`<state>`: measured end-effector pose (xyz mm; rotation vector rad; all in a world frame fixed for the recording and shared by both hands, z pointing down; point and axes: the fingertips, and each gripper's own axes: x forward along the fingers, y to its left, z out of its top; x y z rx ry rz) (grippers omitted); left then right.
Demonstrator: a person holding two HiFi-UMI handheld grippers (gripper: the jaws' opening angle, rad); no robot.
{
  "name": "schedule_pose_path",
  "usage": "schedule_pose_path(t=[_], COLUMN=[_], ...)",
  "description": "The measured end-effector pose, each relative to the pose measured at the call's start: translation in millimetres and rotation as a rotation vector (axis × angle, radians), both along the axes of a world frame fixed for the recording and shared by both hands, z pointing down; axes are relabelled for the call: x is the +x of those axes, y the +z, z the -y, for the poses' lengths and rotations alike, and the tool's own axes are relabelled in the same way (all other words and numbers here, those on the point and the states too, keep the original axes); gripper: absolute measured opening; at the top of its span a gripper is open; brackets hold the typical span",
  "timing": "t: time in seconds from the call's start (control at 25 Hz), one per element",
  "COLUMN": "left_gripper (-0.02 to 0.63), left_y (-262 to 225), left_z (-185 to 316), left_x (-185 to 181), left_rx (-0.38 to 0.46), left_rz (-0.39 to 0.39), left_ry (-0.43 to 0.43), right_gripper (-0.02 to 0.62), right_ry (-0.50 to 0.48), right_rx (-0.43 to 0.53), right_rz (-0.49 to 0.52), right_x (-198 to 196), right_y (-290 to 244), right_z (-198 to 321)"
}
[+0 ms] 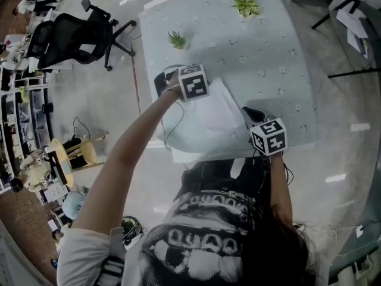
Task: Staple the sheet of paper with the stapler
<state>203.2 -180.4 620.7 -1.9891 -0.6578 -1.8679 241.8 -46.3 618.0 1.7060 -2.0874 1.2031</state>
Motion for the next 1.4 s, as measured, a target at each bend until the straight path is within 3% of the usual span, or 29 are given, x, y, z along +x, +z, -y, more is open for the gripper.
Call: schedule_pose_path(t=[0.32, 0.56, 0.84, 1.2, 1.4], left_gripper=[0.003, 0.003, 0.003, 0.003, 0.003], left_y=[1, 7, 4, -16, -38], left_z=[-1, 1, -1, 3, -16], left_x=[4, 1, 1, -5, -17], left_rx=[-0.016, 0.037, -0.016, -0.088, -0.152], left_rz=[0.016, 0.034, -0.042, -0.261, -0.428], left_ry=[-0.038, -0.007, -0.064, -0.172, -0.273], right_gripper=[0.006, 0.006, 0.006, 0.006, 0.006], right_ry=[0.008, -0.018, -0.001, -0.012, -0.022], right_rx=[-0.015, -0.018, -0.032, -0.001, 0.027], right_rz=[-0.012, -0.028, -0.026, -0.051, -0.087], right_x=[9, 2, -4, -17, -34], right_y=[3, -3, -5, -34, -56], right_z=[2, 8, 0, 7, 13])
